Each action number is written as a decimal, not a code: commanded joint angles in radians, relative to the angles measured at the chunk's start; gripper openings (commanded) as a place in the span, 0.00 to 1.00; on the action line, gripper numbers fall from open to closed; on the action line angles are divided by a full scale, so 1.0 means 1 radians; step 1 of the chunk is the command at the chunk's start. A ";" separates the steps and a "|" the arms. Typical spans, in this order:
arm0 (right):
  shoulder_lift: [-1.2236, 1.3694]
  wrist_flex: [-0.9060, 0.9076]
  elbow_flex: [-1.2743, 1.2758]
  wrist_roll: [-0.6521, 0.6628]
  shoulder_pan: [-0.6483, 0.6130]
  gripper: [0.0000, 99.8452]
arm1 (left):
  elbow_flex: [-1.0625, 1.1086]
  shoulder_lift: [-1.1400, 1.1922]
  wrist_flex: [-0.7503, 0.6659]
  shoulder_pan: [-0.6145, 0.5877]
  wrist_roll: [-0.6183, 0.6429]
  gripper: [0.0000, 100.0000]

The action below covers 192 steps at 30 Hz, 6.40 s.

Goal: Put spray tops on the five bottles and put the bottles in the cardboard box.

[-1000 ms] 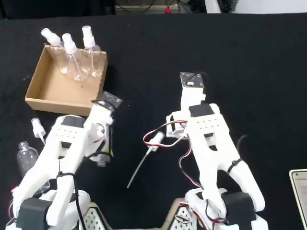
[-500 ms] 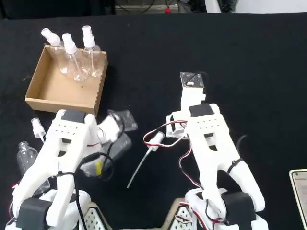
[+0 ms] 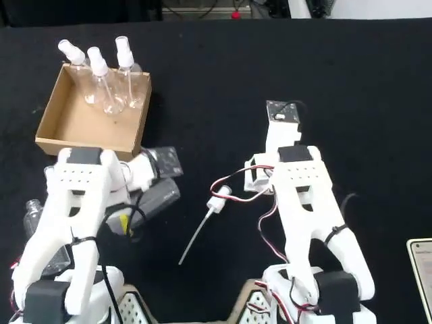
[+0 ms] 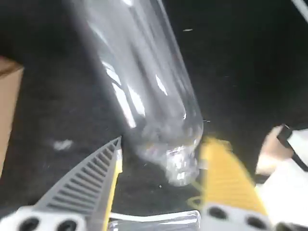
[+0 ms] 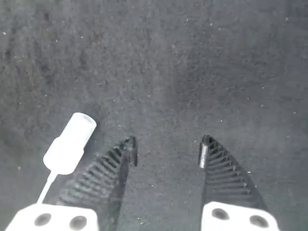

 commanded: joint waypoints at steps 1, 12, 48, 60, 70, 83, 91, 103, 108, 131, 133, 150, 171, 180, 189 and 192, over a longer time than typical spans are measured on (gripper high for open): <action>0.001 -0.011 -0.010 0.018 0.018 0.21 | -0.107 -0.026 -0.015 -0.050 0.034 0.37; 0.001 -0.011 -0.010 0.020 0.014 0.21 | -0.361 -0.035 0.115 -0.039 0.545 0.32; 0.005 -0.012 -0.005 0.021 0.015 0.21 | 0.131 -0.025 0.103 0.163 1.702 0.32; 0.005 -0.011 -0.008 0.021 0.015 0.21 | 0.125 -0.034 -0.114 -0.061 1.784 0.32; 0.004 -0.014 -0.008 0.021 0.012 0.21 | 0.065 -0.035 -0.081 -0.001 1.949 0.32; 0.002 -0.017 -0.012 0.021 0.012 0.21 | 0.035 -0.034 -0.222 0.093 2.182 0.32; 0.002 -0.017 -0.012 0.021 0.012 0.21 | 0.050 -0.023 -0.218 0.085 2.205 0.32; 0.005 -0.012 -0.007 0.021 0.018 0.21 | -0.117 -0.034 0.089 0.033 2.145 0.32; 0.002 -0.012 -0.012 0.021 0.012 0.21 | -0.110 -0.021 0.104 0.008 2.074 0.32; 0.002 -0.012 -0.007 0.021 0.012 0.21 | 0.076 -0.023 -0.029 -0.031 2.005 0.49; 0.002 -0.012 -0.005 0.021 0.014 0.21 | 0.130 -0.023 -0.083 -0.030 2.007 0.49; 0.002 -0.012 -0.007 0.021 0.015 0.21 | 0.274 -0.034 -0.255 -0.024 2.041 0.49; 0.001 -0.011 -0.013 0.020 0.014 0.21 | 0.173 -0.035 0.015 0.070 1.795 0.23; 0.007 0.097 -0.070 -0.063 -0.137 0.21 | 0.133 -0.034 -0.055 0.091 1.493 0.23; 0.010 -0.011 -0.041 -0.316 -0.376 0.29 | 0.173 -0.034 -0.153 0.096 1.223 0.23; 0.010 -0.094 -0.001 -0.414 -0.437 0.29 | 0.174 -0.034 -0.167 0.090 1.224 0.23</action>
